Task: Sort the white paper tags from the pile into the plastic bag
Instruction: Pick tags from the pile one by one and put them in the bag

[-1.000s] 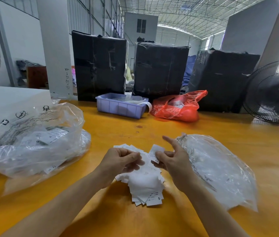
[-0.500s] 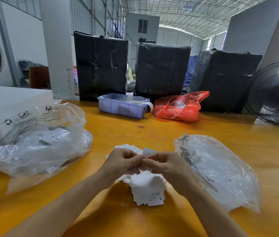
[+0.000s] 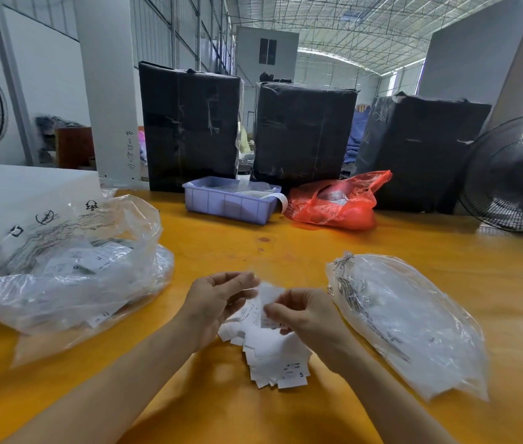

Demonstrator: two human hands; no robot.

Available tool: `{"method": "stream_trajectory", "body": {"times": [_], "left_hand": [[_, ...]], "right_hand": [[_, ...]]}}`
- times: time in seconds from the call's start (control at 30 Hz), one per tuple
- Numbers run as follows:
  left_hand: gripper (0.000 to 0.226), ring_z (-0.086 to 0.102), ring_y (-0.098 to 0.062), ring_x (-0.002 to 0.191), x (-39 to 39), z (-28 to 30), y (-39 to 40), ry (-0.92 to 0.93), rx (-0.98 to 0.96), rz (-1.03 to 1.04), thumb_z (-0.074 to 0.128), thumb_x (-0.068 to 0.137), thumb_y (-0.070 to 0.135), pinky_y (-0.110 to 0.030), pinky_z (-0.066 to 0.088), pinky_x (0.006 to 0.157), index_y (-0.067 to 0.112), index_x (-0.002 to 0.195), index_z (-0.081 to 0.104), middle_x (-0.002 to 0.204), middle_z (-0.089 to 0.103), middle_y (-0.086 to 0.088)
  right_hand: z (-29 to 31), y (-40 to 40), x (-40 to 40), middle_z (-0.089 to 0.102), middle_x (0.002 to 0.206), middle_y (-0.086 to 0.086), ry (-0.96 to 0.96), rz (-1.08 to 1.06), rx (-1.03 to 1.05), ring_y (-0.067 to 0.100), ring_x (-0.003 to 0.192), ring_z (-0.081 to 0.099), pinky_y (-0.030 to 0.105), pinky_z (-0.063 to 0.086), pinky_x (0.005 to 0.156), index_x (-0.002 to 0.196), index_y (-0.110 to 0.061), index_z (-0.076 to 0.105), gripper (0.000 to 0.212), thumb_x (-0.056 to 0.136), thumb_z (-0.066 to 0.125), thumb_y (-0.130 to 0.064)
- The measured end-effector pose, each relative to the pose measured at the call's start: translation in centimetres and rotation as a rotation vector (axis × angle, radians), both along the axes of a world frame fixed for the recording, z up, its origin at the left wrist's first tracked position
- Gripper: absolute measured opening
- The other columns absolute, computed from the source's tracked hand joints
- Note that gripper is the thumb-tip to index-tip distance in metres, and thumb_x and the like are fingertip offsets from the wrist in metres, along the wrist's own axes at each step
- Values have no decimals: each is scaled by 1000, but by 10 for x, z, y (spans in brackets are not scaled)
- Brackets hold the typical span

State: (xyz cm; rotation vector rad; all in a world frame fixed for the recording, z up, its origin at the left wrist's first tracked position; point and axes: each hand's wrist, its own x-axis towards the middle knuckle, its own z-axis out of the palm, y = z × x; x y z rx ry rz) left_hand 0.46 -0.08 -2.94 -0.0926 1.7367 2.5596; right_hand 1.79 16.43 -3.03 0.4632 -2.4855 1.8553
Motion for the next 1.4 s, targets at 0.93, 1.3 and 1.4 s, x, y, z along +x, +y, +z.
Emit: {"method": "stream_trajectory", "body": {"times": [0.93,1.3,1.4], "left_hand": [[24,68,-6,64,11,0,14,296,-456,-31,79,69,-3,-13,48,56,5,88,66,73,72,-6],[30,69,-11,68,10,0,12,305,-444,-51,79,71,5,-15,50,61,6,98,66,79,75,-8],[30,68,-9,67,10,1,12,301,-438,-55,79,71,4,-15,50,60,7,97,66,78,75,-7]], "right_hand": [[8,8,-4,70,75,12,266,-246,-186,27,73,69,38,58,64,74,-12,64,12,81,71,-5],[6,8,-3,71,79,11,269,-253,-153,18,63,71,29,58,57,88,-7,57,7,88,64,-10],[6,8,-3,71,80,11,276,-248,-129,17,64,71,30,58,58,87,-10,56,7,88,64,-11]]}}
